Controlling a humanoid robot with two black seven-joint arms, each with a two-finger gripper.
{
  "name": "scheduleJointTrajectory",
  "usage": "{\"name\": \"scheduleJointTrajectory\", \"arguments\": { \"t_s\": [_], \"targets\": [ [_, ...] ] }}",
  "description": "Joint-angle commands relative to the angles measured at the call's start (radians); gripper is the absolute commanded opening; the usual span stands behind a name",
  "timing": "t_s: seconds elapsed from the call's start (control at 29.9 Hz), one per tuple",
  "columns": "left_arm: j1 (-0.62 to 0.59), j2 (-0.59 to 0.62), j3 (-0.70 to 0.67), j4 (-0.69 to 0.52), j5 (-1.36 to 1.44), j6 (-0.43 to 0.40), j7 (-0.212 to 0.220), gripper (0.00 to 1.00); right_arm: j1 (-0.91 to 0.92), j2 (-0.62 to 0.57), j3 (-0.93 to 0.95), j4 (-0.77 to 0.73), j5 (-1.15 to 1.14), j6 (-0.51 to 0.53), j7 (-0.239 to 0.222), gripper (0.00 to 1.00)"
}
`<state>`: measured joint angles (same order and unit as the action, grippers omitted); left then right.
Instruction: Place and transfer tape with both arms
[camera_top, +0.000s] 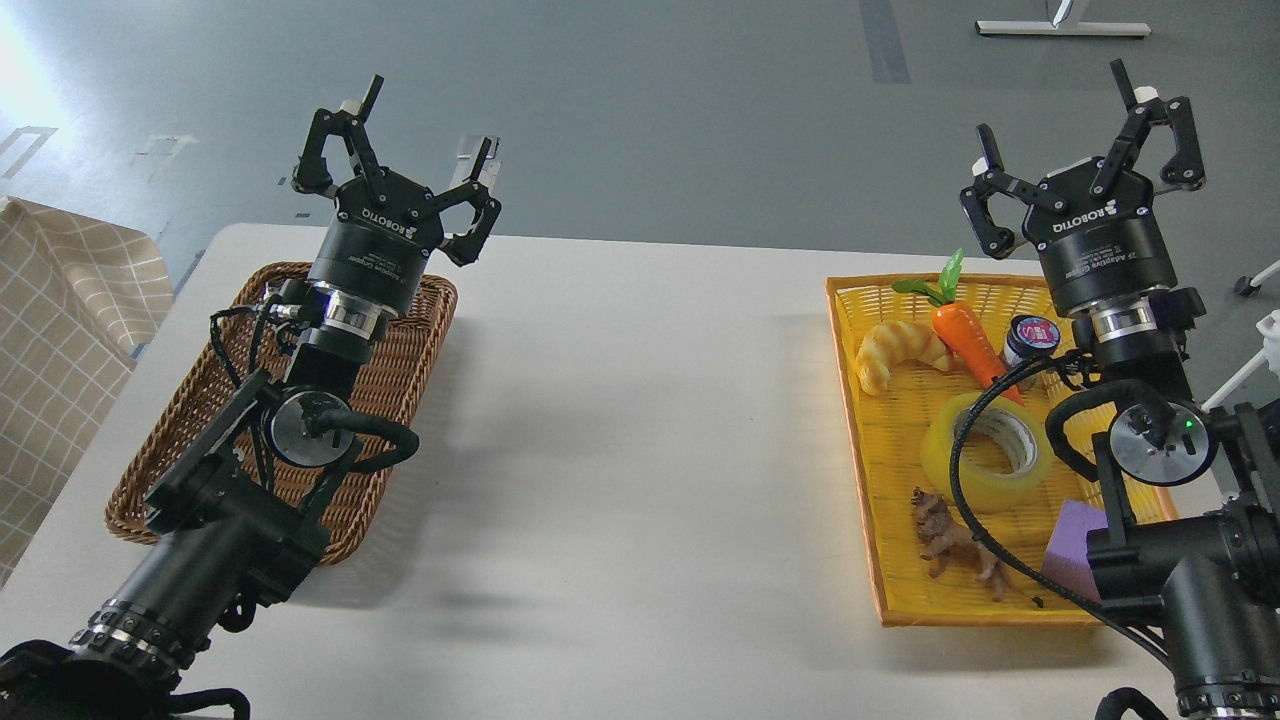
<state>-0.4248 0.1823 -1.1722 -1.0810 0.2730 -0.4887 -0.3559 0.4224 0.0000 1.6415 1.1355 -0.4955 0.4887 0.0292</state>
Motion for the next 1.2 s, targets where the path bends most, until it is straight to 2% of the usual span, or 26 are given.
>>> {"name": "scheduleJointTrajectory", "arguments": {
  "t_s": [0.0, 1.17],
  "targets": [
    [0.0, -0.001, -0.001, 0.001, 0.0, 0.0, -0.001, 0.98, 0.001, 0.0, 0.0, 0.0, 0.0, 0.0, 0.0, 1.0],
    [-0.002, 0.0, -0.001, 0.0, 0.0, 0.0, -0.002, 0.98, -0.013, 0.0, -0.002, 0.006, 0.0, 0.0, -0.002, 1.0]
  ]
}}
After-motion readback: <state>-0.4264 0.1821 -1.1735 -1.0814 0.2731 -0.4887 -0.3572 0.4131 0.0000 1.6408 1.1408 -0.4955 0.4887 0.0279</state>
